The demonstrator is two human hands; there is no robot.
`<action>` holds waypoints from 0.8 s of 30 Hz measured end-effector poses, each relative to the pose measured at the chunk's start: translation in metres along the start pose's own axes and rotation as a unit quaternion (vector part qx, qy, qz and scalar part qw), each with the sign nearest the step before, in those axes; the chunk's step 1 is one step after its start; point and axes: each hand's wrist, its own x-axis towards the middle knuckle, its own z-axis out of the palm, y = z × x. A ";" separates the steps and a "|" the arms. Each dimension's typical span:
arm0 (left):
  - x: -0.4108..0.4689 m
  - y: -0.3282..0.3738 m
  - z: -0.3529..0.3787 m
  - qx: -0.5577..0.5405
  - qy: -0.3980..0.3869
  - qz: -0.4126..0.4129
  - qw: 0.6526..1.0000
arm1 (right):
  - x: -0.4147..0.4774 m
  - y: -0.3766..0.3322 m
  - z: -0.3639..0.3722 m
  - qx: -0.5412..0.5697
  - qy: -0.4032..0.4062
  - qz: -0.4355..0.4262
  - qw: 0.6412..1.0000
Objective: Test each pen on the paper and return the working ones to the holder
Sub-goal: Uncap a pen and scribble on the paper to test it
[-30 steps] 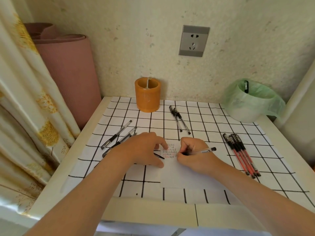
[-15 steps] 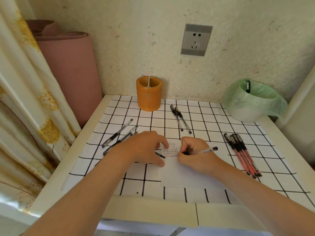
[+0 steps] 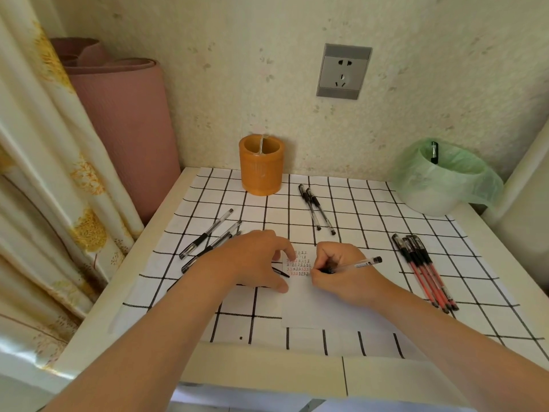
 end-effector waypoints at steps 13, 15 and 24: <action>-0.002 0.002 -0.002 -0.003 -0.010 -0.007 1.000 | -0.002 -0.005 0.000 -0.002 0.002 0.023 1.000; -0.002 0.002 -0.002 -0.002 -0.010 -0.006 1.000 | 0.000 -0.007 -0.001 0.030 0.024 0.041 0.998; -0.005 -0.010 -0.010 -0.038 -0.017 -0.028 0.999 | 0.010 -0.021 -0.014 0.173 0.103 0.080 0.976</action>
